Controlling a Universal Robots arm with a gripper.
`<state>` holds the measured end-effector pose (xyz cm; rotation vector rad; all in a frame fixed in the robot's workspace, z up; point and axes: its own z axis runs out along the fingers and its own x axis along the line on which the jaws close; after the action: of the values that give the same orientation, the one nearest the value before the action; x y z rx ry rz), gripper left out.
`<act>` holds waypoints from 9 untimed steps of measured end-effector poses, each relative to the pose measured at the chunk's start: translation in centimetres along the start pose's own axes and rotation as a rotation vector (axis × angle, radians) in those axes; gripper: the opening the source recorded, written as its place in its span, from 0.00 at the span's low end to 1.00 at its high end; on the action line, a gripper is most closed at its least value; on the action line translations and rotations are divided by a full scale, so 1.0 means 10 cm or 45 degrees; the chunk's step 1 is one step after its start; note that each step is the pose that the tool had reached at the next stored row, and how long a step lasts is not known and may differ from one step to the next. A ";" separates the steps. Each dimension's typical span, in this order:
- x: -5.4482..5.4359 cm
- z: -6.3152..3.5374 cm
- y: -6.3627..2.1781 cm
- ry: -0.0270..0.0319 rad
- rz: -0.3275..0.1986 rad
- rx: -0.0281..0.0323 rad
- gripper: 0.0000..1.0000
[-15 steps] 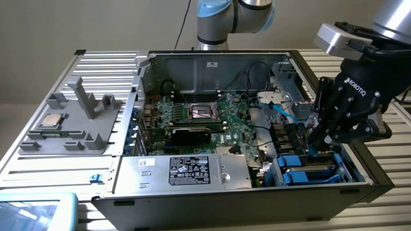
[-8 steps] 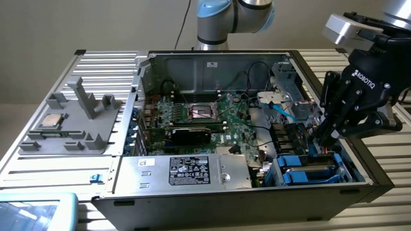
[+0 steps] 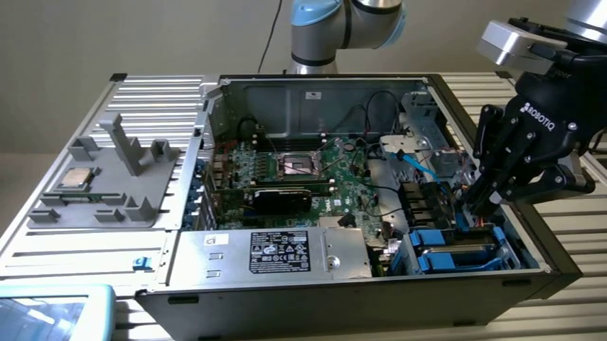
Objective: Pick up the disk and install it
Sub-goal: 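Insert the second disk wire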
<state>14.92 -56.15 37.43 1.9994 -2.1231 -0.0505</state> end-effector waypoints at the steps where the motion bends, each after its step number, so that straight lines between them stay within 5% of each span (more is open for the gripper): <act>1: 0.00 0.000 0.000 -0.0001 0.000 0.0000 0.24; 9: 0.00 0.001 0.000 -0.0013 0.000 0.0019 0.22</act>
<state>14.93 -56.15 37.42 2.0011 -2.1240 -0.0500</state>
